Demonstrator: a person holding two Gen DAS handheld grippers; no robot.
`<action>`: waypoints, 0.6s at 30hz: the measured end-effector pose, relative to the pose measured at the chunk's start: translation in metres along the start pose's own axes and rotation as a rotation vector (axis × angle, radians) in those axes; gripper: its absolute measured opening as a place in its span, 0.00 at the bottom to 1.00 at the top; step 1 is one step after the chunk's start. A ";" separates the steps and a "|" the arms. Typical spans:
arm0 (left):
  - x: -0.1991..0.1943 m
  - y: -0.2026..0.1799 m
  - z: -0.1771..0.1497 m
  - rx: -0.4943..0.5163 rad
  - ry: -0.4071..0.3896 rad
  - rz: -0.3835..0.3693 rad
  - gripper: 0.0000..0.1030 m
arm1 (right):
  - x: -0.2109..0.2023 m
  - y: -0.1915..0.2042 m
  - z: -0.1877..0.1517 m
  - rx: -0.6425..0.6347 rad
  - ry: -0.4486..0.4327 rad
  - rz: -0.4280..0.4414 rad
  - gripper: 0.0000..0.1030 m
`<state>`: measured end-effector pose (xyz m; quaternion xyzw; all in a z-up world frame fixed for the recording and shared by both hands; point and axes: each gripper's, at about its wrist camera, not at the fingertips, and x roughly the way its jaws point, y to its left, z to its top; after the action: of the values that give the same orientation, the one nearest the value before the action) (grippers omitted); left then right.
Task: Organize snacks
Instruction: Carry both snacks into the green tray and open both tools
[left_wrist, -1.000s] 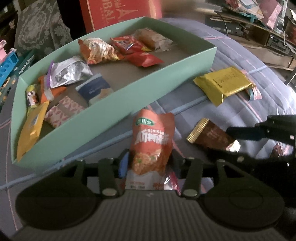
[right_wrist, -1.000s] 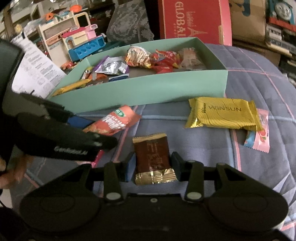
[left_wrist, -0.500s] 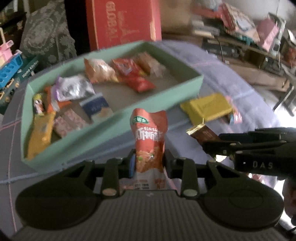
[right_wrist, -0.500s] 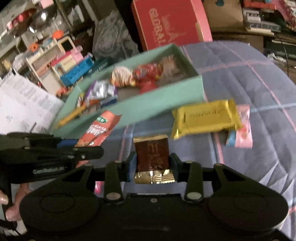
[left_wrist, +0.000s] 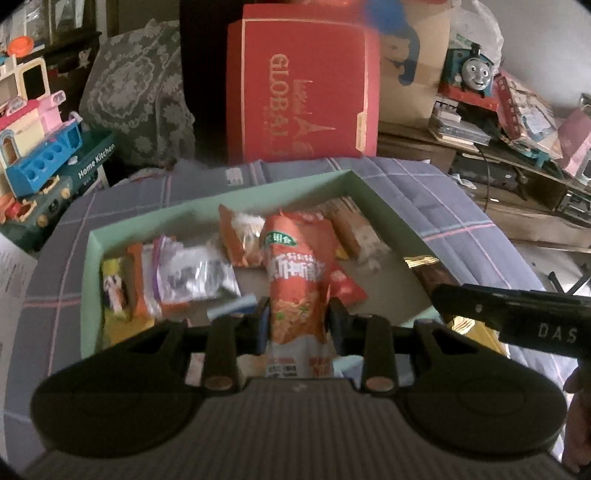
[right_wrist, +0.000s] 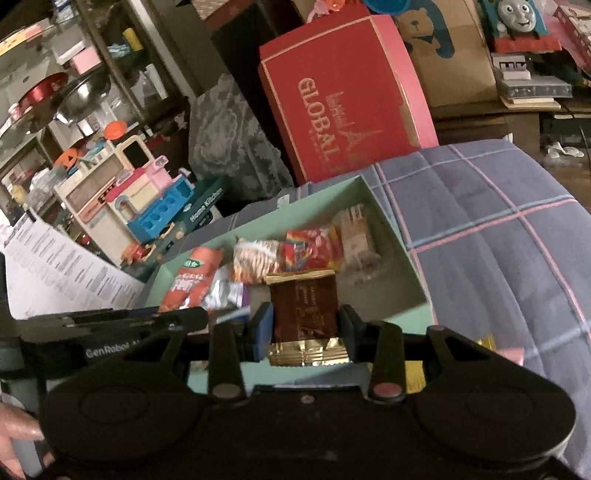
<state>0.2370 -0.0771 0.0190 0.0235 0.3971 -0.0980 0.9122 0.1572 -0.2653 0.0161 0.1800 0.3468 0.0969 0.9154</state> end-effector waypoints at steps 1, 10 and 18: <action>0.005 0.001 0.003 -0.002 0.004 0.000 0.31 | 0.004 -0.001 0.004 0.006 0.000 -0.006 0.37; 0.047 0.001 0.012 -0.015 0.047 -0.007 0.33 | 0.038 -0.007 0.023 0.012 0.023 -0.034 0.39; 0.048 0.001 0.003 0.024 0.025 0.099 1.00 | 0.036 0.003 0.021 -0.015 -0.027 -0.032 0.98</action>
<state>0.2710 -0.0845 -0.0143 0.0551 0.4055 -0.0574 0.9106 0.1979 -0.2572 0.0103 0.1690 0.3363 0.0823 0.9228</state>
